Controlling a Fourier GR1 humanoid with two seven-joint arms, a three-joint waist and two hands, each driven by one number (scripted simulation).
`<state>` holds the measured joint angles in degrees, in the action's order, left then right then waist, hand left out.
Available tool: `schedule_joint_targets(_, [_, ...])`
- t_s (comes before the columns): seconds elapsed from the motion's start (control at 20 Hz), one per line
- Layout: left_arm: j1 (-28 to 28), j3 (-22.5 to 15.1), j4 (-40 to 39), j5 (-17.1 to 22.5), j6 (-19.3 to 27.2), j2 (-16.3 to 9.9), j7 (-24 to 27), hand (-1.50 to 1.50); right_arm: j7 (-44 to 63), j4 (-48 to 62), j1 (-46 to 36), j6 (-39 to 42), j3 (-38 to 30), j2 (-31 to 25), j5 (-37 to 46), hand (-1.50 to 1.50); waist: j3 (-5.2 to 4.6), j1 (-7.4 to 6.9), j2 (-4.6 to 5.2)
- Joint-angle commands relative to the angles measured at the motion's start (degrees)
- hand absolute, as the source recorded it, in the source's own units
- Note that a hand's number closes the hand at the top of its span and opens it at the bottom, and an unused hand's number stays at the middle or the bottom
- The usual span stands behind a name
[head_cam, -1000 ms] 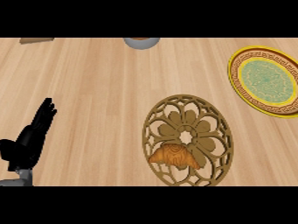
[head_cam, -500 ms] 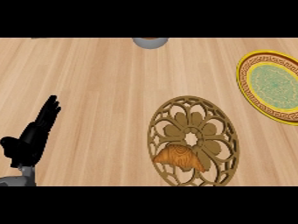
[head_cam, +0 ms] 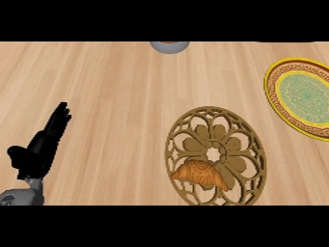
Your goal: Pick the cupcake from the placemat and place it in the plate
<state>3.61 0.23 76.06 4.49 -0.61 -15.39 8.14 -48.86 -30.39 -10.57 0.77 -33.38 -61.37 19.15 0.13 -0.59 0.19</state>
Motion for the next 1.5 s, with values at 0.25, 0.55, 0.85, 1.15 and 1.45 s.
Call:
schedule_joint_targets(0.25, [0.06,2.19,1.23,0.61,-3.20,-2.28,-2.70,0.00,5.57,1.16,-13.24,1.02,6.62,1.66,3.63,1.50,-0.10,-0.33,-0.06])
schedule_joint_targets(0.55, [-1.03,1.09,1.15,-1.32,-1.22,0.69,0.16,0.00,10.49,1.53,-21.10,1.83,12.09,6.42,7.23,1.50,-0.11,-0.73,0.03])
schedule_joint_targets(0.85, [-1.17,0.83,0.37,-1.86,-2.13,1.27,0.72,0.00,16.40,-0.15,-27.47,-2.38,16.00,15.38,9.55,1.50,-0.11,-0.80,0.10])
schedule_joint_targets(1.15, [-0.57,1.48,1.21,-1.60,-2.61,1.81,-0.80,0.00,17.64,7.12,-34.05,-4.54,17.71,17.86,12.77,1.50,-0.06,-0.96,0.20])
schedule_joint_targets(1.45, [1.72,0.87,-0.07,-2.84,-1.11,3.28,-1.73,0.00,23.37,12.05,-36.68,-9.26,12.70,24.00,8.22,-1.50,-0.03,-1.11,0.42])
